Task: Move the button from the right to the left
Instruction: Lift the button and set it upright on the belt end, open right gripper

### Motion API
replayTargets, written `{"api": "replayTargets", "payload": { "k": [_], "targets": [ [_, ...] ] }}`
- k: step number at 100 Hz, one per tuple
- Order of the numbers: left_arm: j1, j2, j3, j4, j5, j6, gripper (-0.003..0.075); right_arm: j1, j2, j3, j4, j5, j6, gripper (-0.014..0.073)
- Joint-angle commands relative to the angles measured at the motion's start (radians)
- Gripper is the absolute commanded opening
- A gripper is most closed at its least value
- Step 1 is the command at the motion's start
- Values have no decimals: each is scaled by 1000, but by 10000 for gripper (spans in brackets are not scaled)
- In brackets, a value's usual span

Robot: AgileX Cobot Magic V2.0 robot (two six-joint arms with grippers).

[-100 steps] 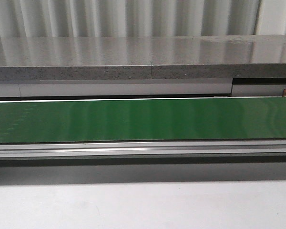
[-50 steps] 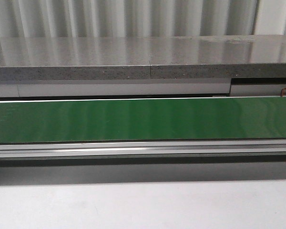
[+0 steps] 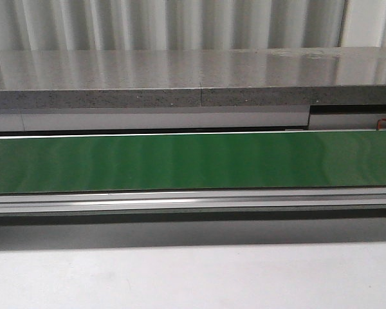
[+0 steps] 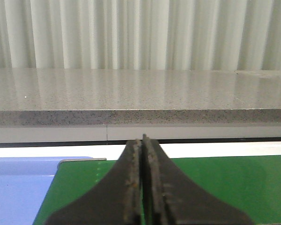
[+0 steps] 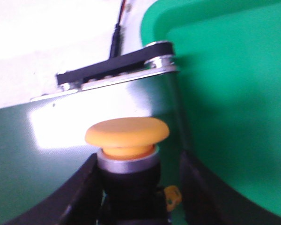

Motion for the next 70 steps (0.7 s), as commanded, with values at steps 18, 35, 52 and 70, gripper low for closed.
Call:
{"api": "replayTargets", "payload": {
  "k": [18,35,52,70],
  "targets": [
    [-5,-34,23,-2,-72,-9,-20,127,-44,82,27,-86,-5,207],
    [-5,-34,23,-2,-72,-9,-20,142,-44,85,30,-104,-4,208],
    [-5,-34,23,-2,-72,-9,-20,142,-44,85,38,-101,-4,289],
    [-5,-34,23,-2,-72,-9,-20,142,-44,86,41,-100,-4,555]
  ]
}}
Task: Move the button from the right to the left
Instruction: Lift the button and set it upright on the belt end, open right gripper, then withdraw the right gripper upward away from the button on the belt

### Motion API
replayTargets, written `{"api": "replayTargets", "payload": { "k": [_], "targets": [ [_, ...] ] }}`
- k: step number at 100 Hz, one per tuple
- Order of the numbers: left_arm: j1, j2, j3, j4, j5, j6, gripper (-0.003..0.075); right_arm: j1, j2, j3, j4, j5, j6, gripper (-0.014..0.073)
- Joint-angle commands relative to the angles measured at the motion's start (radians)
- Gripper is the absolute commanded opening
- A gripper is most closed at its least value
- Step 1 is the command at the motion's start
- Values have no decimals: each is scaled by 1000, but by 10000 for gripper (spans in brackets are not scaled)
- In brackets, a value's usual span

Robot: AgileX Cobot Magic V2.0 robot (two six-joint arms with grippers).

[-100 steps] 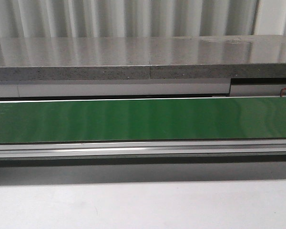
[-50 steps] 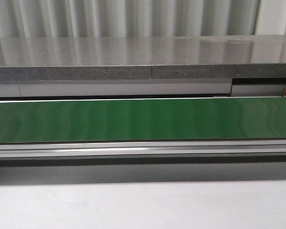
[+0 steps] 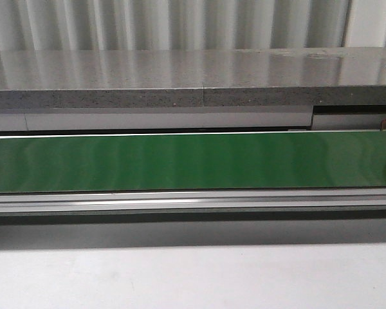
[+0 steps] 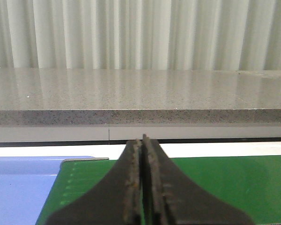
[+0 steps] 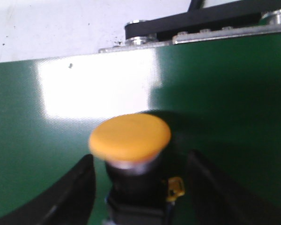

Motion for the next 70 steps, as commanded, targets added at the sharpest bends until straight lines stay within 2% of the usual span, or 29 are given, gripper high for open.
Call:
{"api": "replayTargets", "payload": {
  "k": [1,10,30,70],
  "targets": [
    [-5,-34,23,-2,-72,-9,-20,-1,-44,-22,19,-32,-4,569],
    [-5,-34,23,-2,-72,-9,-20,-1,-44,-22,27,-35,-4,621],
    [-5,-34,23,-2,-72,-9,-20,1,-70,-22,53,-67,-7,624],
    [-5,-34,23,-2,-72,-9,-20,84,-355,9,58,-166,-117,624]
  ]
}}
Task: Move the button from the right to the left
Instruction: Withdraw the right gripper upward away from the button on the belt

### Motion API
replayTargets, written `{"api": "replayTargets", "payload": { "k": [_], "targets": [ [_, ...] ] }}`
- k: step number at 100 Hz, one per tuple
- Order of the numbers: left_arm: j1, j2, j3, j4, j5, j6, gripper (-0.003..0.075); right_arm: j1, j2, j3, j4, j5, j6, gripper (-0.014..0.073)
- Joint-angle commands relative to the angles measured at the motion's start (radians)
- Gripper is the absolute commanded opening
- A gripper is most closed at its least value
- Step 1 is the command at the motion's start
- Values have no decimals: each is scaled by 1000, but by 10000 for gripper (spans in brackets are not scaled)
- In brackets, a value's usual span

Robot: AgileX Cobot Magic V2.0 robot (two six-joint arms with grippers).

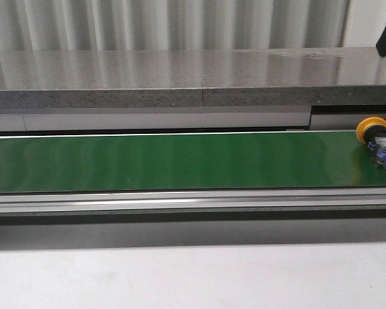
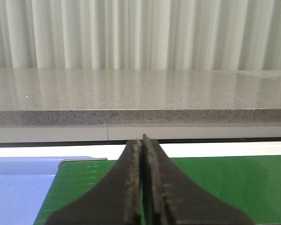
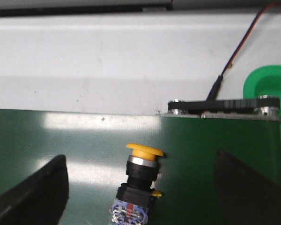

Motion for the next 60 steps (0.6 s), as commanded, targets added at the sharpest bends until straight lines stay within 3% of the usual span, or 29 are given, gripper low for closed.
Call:
{"api": "replayTargets", "payload": {
  "k": [1,60],
  "targets": [
    [-5,-34,23,-2,-72,-9,-20,10,-107,6,17,-89,-40,624],
    [-5,-34,23,-2,-72,-9,-20,11,-699,428,23,-160,-51,624]
  ]
}}
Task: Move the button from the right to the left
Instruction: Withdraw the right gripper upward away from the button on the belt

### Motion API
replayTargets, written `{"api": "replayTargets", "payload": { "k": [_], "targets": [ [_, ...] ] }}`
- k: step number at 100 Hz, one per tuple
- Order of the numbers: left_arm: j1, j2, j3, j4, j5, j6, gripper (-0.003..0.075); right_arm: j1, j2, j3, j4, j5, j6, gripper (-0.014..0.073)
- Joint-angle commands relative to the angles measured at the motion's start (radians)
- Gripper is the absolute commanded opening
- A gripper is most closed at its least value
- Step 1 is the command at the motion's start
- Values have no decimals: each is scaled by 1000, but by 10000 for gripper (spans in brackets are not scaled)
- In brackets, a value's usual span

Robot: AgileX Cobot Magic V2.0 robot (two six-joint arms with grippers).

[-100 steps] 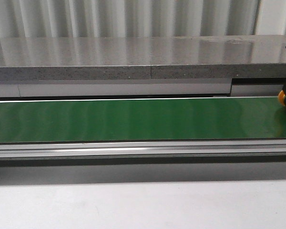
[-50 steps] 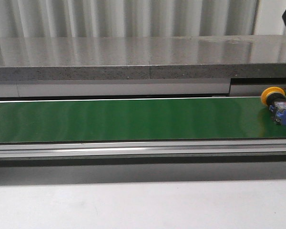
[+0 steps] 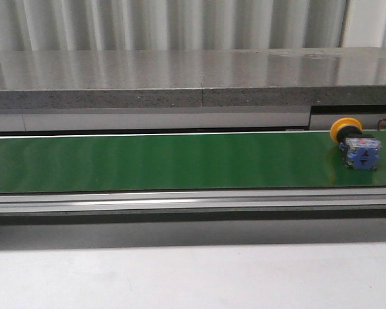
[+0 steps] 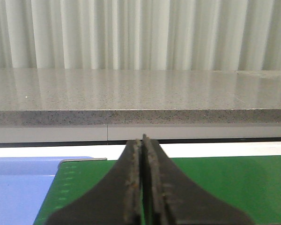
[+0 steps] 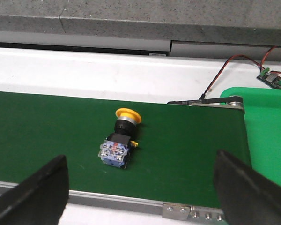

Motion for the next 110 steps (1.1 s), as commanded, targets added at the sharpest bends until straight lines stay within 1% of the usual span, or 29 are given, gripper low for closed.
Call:
{"api": "replayTargets", "payload": {
  "k": [1,12,24,31,50,67,110],
  "targets": [
    [-5,-34,23,-2,-72,-9,-20,-1,-101,30,21,-71,-9,622],
    [-5,-34,23,-2,-72,-9,-20,-1,-190,91,21,-72,-8,584],
    [-5,-34,23,-2,-72,-9,-20,-1,-253,122,20,-74,-8,482],
    [-5,-34,23,-2,-72,-9,-20,-1,-269,124,20,-70,-8,399],
    [-5,-34,23,-2,-72,-9,-20,-1,-270,124,20,-62,-8,125],
    [-5,-34,23,-2,-72,-9,-20,-1,-270,124,20,-58,-8,-67],
    [-5,-34,23,0,-72,-9,-20,-1,-270,124,20,-58,-8,-67]
  ]
}}
